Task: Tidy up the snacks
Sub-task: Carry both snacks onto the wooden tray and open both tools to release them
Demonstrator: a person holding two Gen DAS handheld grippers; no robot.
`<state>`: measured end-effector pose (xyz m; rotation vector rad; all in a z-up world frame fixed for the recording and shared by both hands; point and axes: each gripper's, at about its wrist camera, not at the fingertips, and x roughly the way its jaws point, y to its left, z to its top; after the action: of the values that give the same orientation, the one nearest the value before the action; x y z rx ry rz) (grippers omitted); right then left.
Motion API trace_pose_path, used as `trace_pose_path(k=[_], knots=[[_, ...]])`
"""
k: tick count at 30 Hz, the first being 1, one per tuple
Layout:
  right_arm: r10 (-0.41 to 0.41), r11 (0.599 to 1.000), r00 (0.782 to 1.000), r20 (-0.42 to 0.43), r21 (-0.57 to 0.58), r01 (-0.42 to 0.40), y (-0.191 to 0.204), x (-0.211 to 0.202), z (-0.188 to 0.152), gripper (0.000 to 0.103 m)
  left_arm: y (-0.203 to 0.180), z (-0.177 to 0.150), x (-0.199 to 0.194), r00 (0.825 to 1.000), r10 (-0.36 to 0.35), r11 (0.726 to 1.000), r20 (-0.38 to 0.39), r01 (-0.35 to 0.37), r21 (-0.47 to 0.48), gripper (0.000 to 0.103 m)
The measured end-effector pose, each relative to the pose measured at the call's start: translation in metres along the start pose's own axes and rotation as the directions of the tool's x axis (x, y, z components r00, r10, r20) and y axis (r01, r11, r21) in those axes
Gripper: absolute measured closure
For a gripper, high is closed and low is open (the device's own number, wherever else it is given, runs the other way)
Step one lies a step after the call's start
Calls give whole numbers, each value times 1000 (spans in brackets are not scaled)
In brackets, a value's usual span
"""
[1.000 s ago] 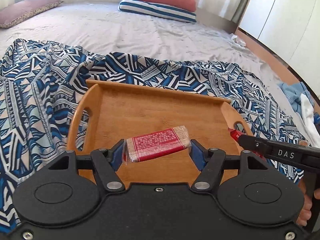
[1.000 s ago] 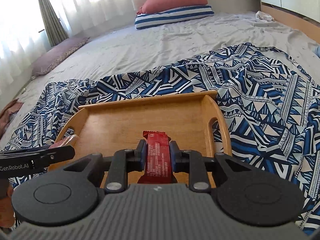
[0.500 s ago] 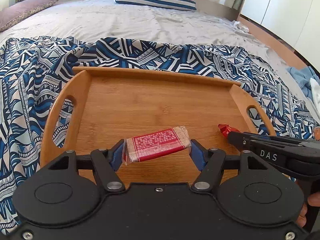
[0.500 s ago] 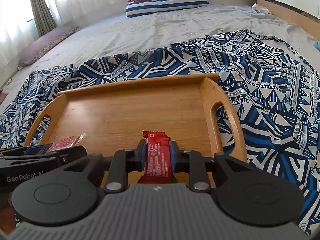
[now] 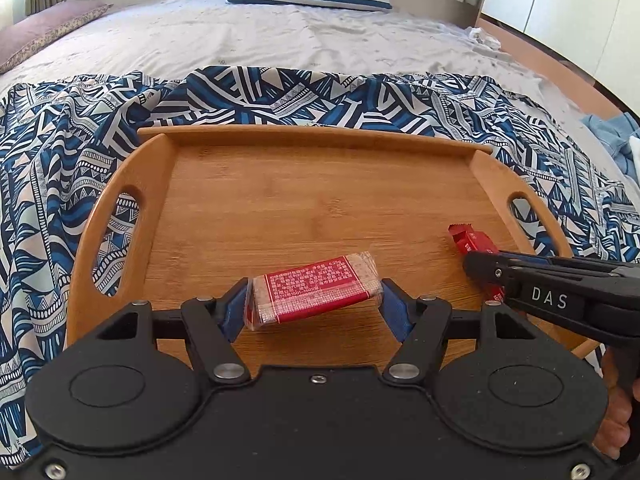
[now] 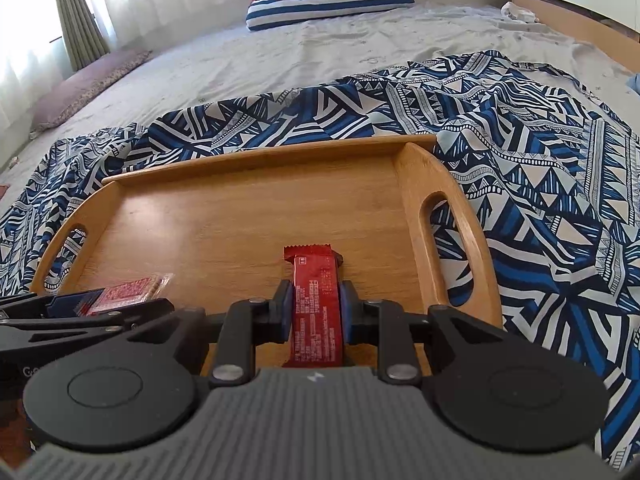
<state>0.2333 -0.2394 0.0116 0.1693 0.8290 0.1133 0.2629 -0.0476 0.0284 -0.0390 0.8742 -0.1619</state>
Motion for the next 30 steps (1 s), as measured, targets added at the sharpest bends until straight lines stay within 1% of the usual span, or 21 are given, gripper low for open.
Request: trace_pose_path(k=[14,15,16,17,18,19,20,21,23,25,30], knots=[[-2,1000,1000,-9,-13,2,2,0,1,75,-3,0,0,1000,11,999,-9,-11,32,37],[-4,1000,1000,-11,-18,4,3,0,1,66,-3,1,0,1000,10,1000,-13,-10,29,36],[-5,1000,1000,-12,-21,5,4,-1,1,62,-3,1,-1,1000,5,1000,-16,-5,29,33],[-4,1000,1000,-11,-26,4,5,-1,2,62,-2,1,-3,1000,-5,1000,-17,5,30,26],[0,999,1000,-7,-33,0,6,-3,2,61,-2,1,-5,1000,-14,999,-13,14,32,22],[3,999,1000,-2,-37,-3,8,-4,2,55,-2,1,-8,1000,-19,999,-3,19,36,16],[6,999,1000,4,-38,-6,8,-6,3,51,-2,1,-12,1000,-22,999,12,21,44,15],[14,999,1000,11,-35,-13,8,-9,4,50,-3,1,-16,1000,-18,999,25,17,52,14],[32,999,999,20,-22,-31,7,-15,6,49,-2,2,-25,999,-5,998,45,2,59,9],[39,999,999,31,-21,-39,8,-21,7,42,-1,2,-35,998,0,998,59,-3,56,7],[71,997,995,69,-45,-68,10,-43,5,30,2,-2,-64,995,-18,998,95,12,60,4]])
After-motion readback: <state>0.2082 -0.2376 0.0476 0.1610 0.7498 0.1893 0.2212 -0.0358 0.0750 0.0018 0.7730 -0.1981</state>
